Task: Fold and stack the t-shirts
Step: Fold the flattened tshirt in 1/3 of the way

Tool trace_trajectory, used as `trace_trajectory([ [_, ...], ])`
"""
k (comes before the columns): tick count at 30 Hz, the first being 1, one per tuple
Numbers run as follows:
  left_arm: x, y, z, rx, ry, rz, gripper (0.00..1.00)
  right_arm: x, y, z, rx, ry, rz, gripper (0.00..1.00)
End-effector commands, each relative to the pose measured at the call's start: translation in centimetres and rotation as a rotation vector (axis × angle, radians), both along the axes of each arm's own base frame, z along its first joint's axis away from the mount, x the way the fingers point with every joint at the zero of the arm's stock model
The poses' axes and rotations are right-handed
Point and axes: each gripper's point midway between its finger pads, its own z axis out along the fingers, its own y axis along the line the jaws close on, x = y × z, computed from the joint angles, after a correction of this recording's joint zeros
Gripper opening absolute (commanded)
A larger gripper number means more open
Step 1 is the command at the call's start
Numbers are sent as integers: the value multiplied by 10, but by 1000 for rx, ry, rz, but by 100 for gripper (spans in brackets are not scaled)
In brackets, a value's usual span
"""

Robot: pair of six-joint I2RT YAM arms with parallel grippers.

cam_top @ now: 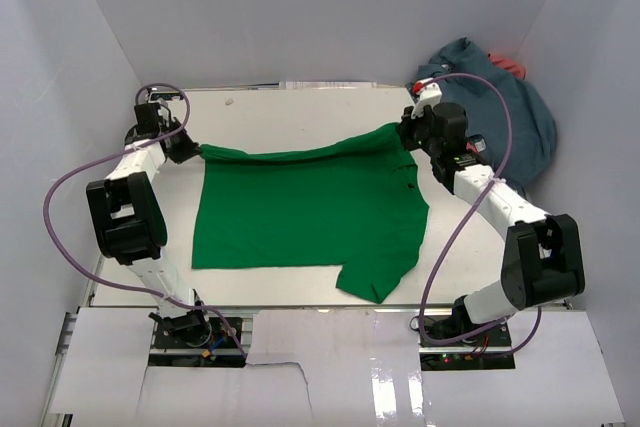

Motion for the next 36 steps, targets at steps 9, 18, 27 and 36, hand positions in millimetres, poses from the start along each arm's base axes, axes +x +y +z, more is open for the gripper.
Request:
trace_trajectory([
  [9, -13, 2, 22, 19, -61, 14, 0, -24, -5, 19, 9, -62, -12, 8],
  [18, -18, 0, 25, 20, -67, 10, 0, -40, -6, 8, -5, -33, -7, 8],
  [27, -35, 0, 16, 30, -40, 31, 0, -59, -11, -30, -14, 68, -41, 8],
  [36, -54, -5, -4, 9, 5, 44, 0, -78, -26, -59, -16, 131, -128, 8],
])
